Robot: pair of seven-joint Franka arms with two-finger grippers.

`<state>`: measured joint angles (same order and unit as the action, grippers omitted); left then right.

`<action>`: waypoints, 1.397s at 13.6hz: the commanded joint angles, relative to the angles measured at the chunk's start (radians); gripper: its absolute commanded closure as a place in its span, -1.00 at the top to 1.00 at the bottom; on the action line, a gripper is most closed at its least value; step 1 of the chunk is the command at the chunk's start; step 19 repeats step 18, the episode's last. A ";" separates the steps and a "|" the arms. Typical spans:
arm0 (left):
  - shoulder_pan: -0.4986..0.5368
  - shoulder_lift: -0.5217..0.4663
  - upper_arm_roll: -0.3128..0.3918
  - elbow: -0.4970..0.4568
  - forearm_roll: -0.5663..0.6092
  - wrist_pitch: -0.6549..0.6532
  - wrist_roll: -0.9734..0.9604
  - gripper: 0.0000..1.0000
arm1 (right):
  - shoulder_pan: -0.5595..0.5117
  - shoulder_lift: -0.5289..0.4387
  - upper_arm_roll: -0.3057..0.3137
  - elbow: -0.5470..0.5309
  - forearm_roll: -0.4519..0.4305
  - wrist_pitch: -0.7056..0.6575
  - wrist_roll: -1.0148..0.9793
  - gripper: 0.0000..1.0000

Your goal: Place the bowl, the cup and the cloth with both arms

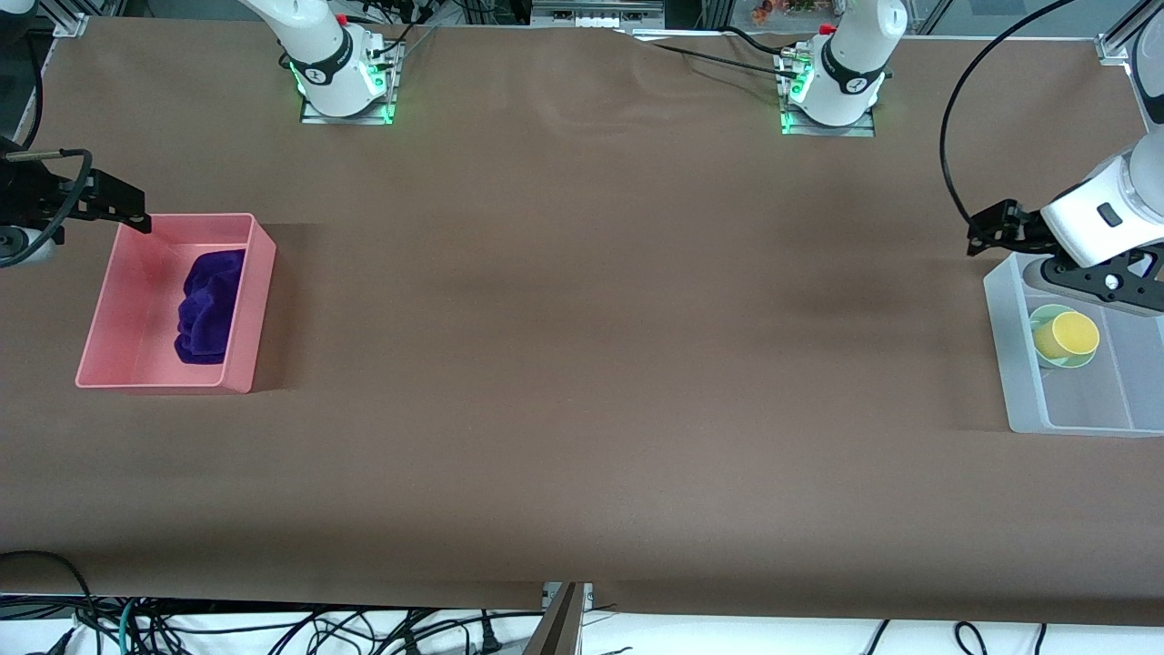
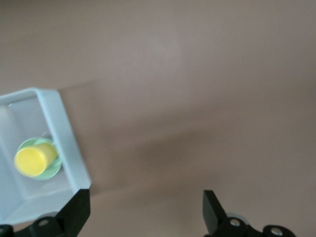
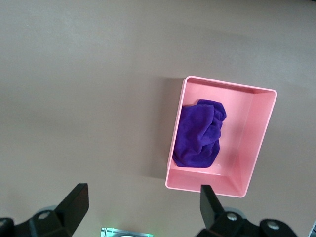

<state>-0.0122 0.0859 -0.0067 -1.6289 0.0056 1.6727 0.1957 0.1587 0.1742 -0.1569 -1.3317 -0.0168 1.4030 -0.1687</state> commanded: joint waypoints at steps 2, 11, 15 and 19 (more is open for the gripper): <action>-0.074 -0.149 0.080 -0.233 -0.032 0.170 -0.070 1.00 | -0.004 -0.005 0.004 -0.001 -0.014 0.002 0.006 1.00; -0.023 -0.135 0.027 -0.215 0.025 0.136 -0.073 1.00 | -0.010 -0.005 0.002 -0.001 -0.011 0.002 0.006 1.00; -0.012 -0.133 0.027 -0.215 0.025 0.136 -0.071 1.00 | -0.010 -0.005 0.002 -0.001 -0.011 0.002 0.006 1.00; -0.011 -0.132 0.027 -0.215 0.024 0.136 -0.071 1.00 | -0.013 -0.005 0.002 -0.001 -0.011 0.002 0.006 1.00</action>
